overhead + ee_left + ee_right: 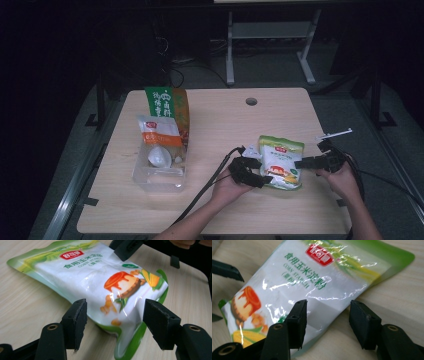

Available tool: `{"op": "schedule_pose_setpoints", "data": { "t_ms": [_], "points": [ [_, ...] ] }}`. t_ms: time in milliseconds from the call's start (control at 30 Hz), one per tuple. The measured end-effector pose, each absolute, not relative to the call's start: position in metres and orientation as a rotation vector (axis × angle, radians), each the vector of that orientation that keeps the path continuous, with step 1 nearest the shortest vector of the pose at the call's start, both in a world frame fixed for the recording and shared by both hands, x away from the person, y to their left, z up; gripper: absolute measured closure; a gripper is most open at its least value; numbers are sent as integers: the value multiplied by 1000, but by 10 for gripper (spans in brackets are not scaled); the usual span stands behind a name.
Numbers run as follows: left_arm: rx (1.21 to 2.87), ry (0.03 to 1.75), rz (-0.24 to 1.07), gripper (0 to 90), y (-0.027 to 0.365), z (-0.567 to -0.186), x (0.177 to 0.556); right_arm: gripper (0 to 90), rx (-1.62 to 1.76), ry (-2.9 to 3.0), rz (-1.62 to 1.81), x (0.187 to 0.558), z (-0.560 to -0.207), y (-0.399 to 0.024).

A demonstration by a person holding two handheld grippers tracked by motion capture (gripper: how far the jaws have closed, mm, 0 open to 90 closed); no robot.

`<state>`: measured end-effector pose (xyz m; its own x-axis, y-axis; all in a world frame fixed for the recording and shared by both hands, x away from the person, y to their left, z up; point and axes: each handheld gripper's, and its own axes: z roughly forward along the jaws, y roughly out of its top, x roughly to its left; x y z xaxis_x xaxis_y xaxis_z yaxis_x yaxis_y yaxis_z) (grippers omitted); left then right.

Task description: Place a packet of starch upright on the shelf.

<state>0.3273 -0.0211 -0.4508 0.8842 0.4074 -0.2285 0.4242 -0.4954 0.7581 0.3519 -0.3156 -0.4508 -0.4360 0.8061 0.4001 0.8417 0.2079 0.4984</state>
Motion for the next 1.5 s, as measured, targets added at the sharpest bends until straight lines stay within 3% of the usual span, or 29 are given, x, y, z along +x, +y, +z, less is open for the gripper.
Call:
{"op": "schedule_pose_setpoints", "data": {
  "t_ms": [133, 300, 400, 500, 867, 1500],
  "points": [
    [2152, 606, -45, 355, -29, -451, 331, 465, -1660, -2331, -1039, 362, -459, -319],
    [2157, 604, -51, 349, -30, -452, 332, 559, -1631, -2287, -1091, 364, -463, -318],
    [2156, 610, -49, 338, -30, -452, 332, 787, -1593, -2261, -1104, 365, -465, -313],
    [2159, 623, -48, 312, -28, -452, 333, 879, -1567, -2317, -1103, 365, -461, -309],
    [2090, 689, -121, 254, -18, -448, 344, 893, -1499, -2421, -1193, 349, -436, -307],
    [2028, 788, -156, 255, -1, -446, 359, 893, -1286, -2521, -1371, 332, -400, -292]
  ]
}}
